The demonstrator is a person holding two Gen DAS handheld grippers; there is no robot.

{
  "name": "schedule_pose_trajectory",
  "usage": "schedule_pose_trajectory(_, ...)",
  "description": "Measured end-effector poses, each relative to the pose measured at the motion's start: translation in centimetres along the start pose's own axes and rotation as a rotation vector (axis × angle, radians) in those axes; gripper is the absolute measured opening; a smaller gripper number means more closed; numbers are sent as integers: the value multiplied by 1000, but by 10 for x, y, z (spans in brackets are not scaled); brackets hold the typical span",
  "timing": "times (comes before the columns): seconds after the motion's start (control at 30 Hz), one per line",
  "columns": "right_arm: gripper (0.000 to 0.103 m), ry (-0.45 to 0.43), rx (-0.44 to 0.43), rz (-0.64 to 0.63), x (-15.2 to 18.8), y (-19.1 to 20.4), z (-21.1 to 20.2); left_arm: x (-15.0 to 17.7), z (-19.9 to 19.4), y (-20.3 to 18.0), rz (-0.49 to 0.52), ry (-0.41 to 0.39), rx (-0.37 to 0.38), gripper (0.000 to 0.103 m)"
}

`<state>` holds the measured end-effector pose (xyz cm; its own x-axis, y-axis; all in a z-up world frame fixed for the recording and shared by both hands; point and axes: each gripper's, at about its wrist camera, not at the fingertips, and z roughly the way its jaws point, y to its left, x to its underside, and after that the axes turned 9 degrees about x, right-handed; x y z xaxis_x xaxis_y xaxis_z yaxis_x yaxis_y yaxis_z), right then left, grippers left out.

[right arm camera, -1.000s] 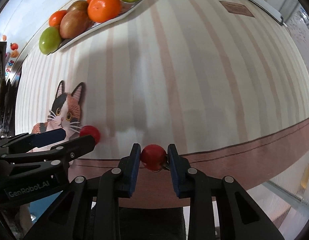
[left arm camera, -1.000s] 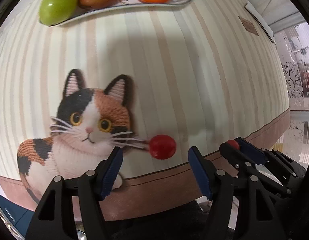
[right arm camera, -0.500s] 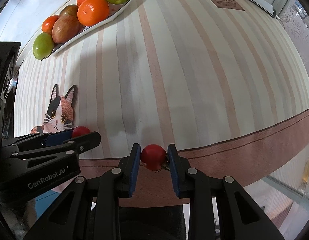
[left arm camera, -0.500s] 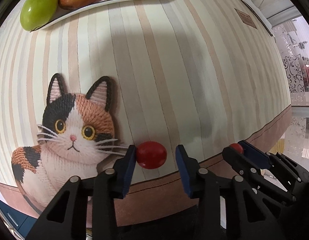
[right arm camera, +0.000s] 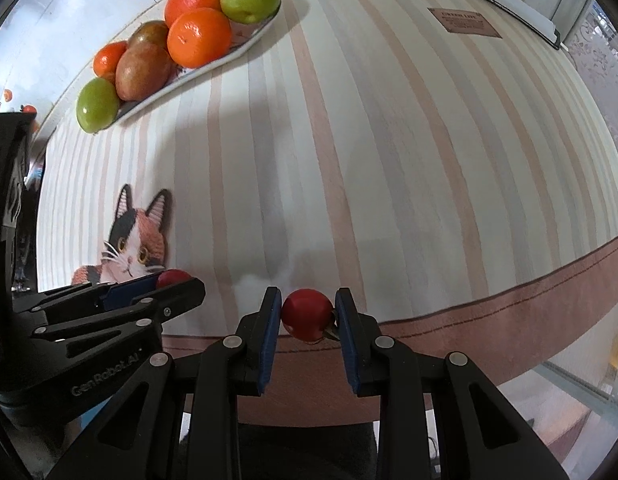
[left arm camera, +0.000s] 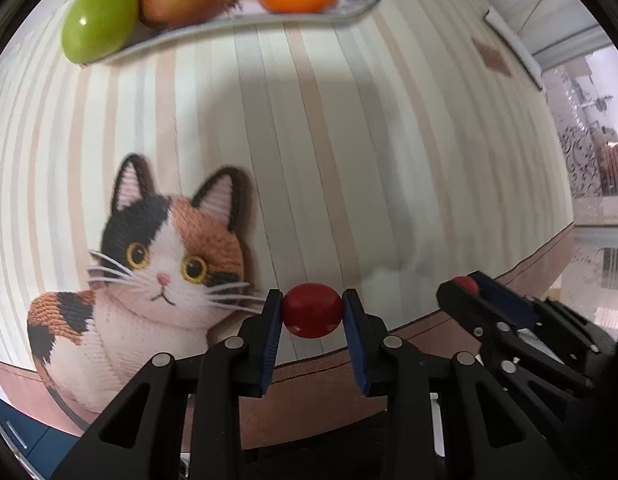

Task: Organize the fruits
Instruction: 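Carry the tomato with the left tool while the right tool carries its tomato onto the plate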

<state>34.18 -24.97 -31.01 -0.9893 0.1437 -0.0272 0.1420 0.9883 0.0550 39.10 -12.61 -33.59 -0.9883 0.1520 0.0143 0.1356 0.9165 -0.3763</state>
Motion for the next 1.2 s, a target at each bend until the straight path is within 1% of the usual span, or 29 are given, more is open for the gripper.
schedule_pose_trajectory(0.13, 30, -20, -37, 7, -13, 3, -11, -9, -28, 1, -6, -51, 23, 27)
schedule_pose_trajectory(0.27, 30, -65, -69, -2, -37, 9, -28, -29, -60, 8, -9, -120, 42, 27)
schedule_pose_trajectory(0.47, 30, -121, -160, -25, -82, 28, -52, -53, -106, 30, -42, -205, 70, 27)
schedule_pose_trajectory(0.63, 30, -191, -188, -46, -124, 48, -66, -88, -129, 48, -75, -247, 81, 27)
schedule_pose_trajectory(0.73, 30, -199, -209, -42, -148, 56, -67, -115, -133, 51, -82, -249, 86, 27)
schedule_pose_trajectory(0.8, 30, -204, -218, -40, -164, 58, -67, -128, -135, 56, -96, -241, 103, 27)
schedule_pose_trajectory(0.9, 30, -222, -210, -36, -176, 59, -63, -146, -132, 63, -122, -222, 122, 27)
schedule_pose_trajectory(0.93, 30, -221, -206, -30, -180, 58, -61, -153, -129, 65, -131, -211, 141, 27)
schedule_pose_trajectory(1.03, 30, -198, -225, 5, -189, 51, -49, -163, -119, 63, -121, -183, 167, 28)
schedule_pose_trajectory(1.2, 30, -196, -276, 16, -200, 43, -47, -174, -102, 59, -112, -135, 156, 28)
